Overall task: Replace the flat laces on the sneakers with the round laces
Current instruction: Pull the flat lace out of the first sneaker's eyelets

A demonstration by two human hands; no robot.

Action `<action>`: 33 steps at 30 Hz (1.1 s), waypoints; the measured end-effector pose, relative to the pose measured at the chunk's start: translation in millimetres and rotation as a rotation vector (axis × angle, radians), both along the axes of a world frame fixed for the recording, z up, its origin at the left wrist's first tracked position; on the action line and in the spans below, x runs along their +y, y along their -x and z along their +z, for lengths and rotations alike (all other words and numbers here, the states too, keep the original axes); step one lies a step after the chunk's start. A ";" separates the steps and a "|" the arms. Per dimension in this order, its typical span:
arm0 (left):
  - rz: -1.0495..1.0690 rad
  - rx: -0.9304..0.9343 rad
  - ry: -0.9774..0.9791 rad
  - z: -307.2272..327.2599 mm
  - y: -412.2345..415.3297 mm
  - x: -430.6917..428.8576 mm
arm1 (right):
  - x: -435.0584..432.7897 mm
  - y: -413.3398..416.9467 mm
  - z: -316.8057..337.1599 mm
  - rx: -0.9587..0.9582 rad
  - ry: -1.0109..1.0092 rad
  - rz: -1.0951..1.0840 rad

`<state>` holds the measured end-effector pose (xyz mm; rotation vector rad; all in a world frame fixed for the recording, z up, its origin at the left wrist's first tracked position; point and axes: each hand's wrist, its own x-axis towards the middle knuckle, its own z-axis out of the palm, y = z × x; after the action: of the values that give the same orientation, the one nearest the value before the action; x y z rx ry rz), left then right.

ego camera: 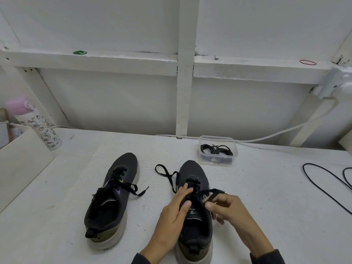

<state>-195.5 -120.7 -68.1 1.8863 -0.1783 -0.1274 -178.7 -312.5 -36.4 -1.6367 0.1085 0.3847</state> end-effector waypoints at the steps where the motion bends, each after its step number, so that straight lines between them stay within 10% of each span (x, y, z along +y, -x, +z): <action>1: -0.002 0.000 -0.001 0.4 0.0 0.3 | 0.4 0.3 -0.3 -0.017 0.003 -0.012; 8: -0.014 -0.003 0.008 -0.2 0.0 3.6 | -0.7 -10.1 -2.2 -0.169 -0.165 -0.564; 16: 0.005 0.005 0.019 -0.7 -0.2 1.4 | 4.3 1.7 0.4 0.022 -0.020 -0.015; 25: -0.019 -0.002 -0.004 -2.8 -0.4 5.0 | -14.6 -16.5 3.4 -0.084 -0.230 -0.599; 33: 0.009 -0.018 -0.019 -1.5 0.4 0.8 | 3.5 1.7 3.5 0.017 0.040 0.020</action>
<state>-195.9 -119.9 -69.6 1.9077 -0.1816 -0.1061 -180.5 -309.0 -33.0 -1.6752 0.1128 0.4141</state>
